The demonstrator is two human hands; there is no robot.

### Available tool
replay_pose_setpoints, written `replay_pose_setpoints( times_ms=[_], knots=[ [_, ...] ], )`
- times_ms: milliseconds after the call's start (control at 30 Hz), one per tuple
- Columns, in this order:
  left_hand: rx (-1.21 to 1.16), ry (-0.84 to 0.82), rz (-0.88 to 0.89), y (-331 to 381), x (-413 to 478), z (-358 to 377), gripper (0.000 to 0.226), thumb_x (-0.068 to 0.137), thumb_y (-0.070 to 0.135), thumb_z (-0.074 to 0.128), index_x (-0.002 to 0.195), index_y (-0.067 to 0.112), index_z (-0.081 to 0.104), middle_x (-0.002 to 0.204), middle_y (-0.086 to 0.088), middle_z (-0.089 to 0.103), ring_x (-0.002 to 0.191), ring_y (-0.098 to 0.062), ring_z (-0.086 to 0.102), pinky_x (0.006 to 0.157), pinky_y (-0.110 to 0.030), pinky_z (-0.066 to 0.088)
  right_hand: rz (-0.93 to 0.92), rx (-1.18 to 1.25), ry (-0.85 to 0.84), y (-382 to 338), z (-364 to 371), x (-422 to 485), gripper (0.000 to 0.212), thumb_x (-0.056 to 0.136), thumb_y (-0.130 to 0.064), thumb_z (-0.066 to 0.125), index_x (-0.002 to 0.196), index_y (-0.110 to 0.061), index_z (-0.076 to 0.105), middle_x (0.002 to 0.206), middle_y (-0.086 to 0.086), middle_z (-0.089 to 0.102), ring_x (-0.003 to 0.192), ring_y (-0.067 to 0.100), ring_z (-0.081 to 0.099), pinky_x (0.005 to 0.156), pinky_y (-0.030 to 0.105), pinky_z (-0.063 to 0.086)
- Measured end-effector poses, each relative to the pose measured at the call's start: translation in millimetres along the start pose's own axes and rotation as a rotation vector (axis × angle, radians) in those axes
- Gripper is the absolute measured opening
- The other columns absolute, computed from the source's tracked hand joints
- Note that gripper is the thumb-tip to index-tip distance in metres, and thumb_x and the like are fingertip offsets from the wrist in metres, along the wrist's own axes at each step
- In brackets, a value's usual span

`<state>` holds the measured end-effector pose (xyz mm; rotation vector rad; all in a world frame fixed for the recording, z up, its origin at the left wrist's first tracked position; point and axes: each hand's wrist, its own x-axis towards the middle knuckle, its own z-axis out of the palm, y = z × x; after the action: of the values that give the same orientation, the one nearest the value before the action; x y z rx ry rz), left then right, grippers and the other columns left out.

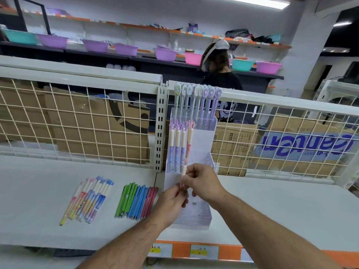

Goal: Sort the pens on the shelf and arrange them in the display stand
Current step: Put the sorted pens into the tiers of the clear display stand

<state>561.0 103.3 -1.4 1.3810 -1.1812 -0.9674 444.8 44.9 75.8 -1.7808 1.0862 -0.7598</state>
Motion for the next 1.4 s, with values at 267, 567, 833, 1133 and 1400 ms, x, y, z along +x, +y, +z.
replay_pose_setpoints(
  times_ms=[267,567,833,1133,1400],
  knots=[
    [0.089,0.006,0.0,-1,2,0,0.021,0.1,0.038,0.053,0.083,0.03,0.064,0.072,0.003,0.064,0.067,-0.011,0.058,0.065,-0.036,0.05,-0.039,-0.072,0.097,8,6,0,0.009,0.086,-0.013,0.073,0.082,-0.014,0.065,0.076,0.008,0.071,0.06,0.015,0.063,0.052,0.025,0.05],
    [0.75,0.026,0.196,-7,-1,-10,0.029,0.086,0.041,0.07,0.113,0.03,0.069,0.109,0.017,0.061,0.108,-0.006,0.05,0.092,-0.023,0.042,-0.179,-0.011,0.236,-37,-28,13,0.011,0.088,-0.01,0.069,0.08,-0.012,0.062,0.074,0.012,0.071,0.064,0.023,0.063,0.059,0.039,0.052],
    [0.803,0.005,0.18,-11,3,-13,0.031,0.085,0.048,0.07,0.11,0.03,0.071,0.111,0.015,0.061,0.105,-0.006,0.043,0.083,-0.02,0.033,-0.214,-0.004,0.354,-66,-45,30,0.01,0.092,-0.014,0.067,0.083,-0.014,0.062,0.078,0.006,0.073,0.08,0.029,0.071,0.068,0.05,0.06],
    [0.792,0.004,0.17,-13,5,-13,0.031,0.083,0.05,0.071,0.109,0.032,0.071,0.109,0.015,0.059,0.105,-0.005,0.041,0.083,-0.021,0.033,-0.227,-0.131,0.346,-61,-35,41,0.007,0.089,-0.017,0.067,0.083,-0.017,0.064,0.078,0.003,0.071,0.064,0.015,0.059,0.059,0.031,0.05],
    [0.789,0.013,0.175,-15,4,-13,0.031,0.084,0.05,0.07,0.11,0.032,0.07,0.11,0.015,0.059,0.105,-0.005,0.041,0.083,-0.022,0.032,-0.177,-0.237,0.302,-44,-25,41,0.007,0.09,-0.021,0.064,0.084,-0.017,0.063,0.069,-0.007,0.063,0.055,0.008,0.049,0.053,0.024,0.038]
  ],
)
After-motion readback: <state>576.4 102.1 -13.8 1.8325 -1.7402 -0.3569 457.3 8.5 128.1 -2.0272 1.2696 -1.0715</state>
